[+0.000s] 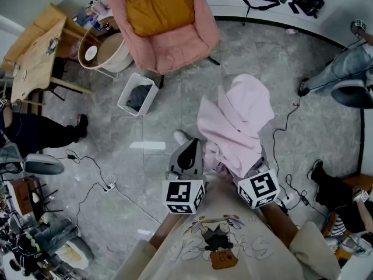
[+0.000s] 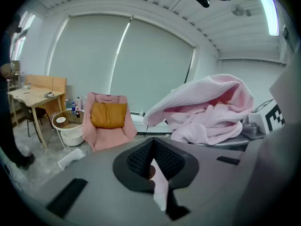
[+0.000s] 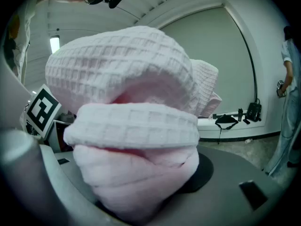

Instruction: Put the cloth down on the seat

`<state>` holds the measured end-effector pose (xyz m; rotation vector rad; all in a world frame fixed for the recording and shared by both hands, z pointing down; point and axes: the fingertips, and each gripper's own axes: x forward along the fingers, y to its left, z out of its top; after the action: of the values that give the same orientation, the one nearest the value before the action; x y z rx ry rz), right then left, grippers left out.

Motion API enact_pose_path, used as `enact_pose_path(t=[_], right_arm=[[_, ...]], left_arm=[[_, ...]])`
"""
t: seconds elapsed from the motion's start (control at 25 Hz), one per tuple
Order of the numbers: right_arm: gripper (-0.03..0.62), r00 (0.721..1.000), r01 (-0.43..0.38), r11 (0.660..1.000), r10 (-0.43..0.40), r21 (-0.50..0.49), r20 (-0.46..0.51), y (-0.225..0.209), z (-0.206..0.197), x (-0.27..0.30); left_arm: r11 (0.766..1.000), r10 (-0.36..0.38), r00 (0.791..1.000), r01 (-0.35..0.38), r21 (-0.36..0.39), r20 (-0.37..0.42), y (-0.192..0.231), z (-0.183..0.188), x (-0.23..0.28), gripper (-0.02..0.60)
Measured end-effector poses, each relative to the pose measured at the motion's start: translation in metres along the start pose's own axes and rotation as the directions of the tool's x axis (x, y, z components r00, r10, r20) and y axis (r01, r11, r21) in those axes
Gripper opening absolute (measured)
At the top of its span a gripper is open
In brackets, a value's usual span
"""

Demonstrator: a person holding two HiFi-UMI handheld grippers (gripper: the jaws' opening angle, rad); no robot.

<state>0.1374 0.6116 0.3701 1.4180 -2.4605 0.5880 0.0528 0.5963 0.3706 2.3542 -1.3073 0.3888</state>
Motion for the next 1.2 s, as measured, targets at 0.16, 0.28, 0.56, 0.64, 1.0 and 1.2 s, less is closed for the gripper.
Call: enact_pose_path(t=[0.16, 0.28, 0.56, 0.64, 1.0, 1.2], right_arm=[[0.304, 0.998, 0.034, 0.999, -0.032, 0.037, -0.063, 0.004, -0.035, -0.028], [0.302, 0.995, 0.054, 0.998, -0.051, 0.042, -0.08, 0.021, -0.048, -0.037], [0.302, 0.992, 0.109, 0.992, -0.105, 0.064, -0.064, 0.06, -0.052, -0.05], [0.307, 0.991, 0.122, 0.99, -0.117, 0.072, -0.068, 0.071, -0.047, -0.05], [0.307, 0.987, 0.148, 0.98, -0.139, 0.131, -0.075, 0.083, -0.053, -0.038], [0.308, 0.992, 0.124, 0.98, -0.118, 0.158, -0.047, 0.05, -0.041, -0.039]], left_arm=[[0.997, -0.051, 0.996, 0.055, 0.045, -0.067, -0.033, -0.033, -0.023, 0.005], [0.999, -0.04, 0.996, 0.042, 0.032, -0.075, -0.025, -0.043, -0.04, 0.005], [0.998, -0.064, 0.997, 0.065, 0.016, -0.034, -0.007, -0.049, -0.078, 0.005], [0.998, -0.069, 0.997, 0.069, -0.001, -0.027, 0.002, -0.047, -0.089, 0.005], [0.998, -0.068, 0.996, 0.067, -0.013, -0.065, 0.034, -0.061, -0.103, 0.005], [0.997, -0.076, 0.995, 0.076, 0.006, -0.072, 0.01, -0.052, -0.073, 0.005]])
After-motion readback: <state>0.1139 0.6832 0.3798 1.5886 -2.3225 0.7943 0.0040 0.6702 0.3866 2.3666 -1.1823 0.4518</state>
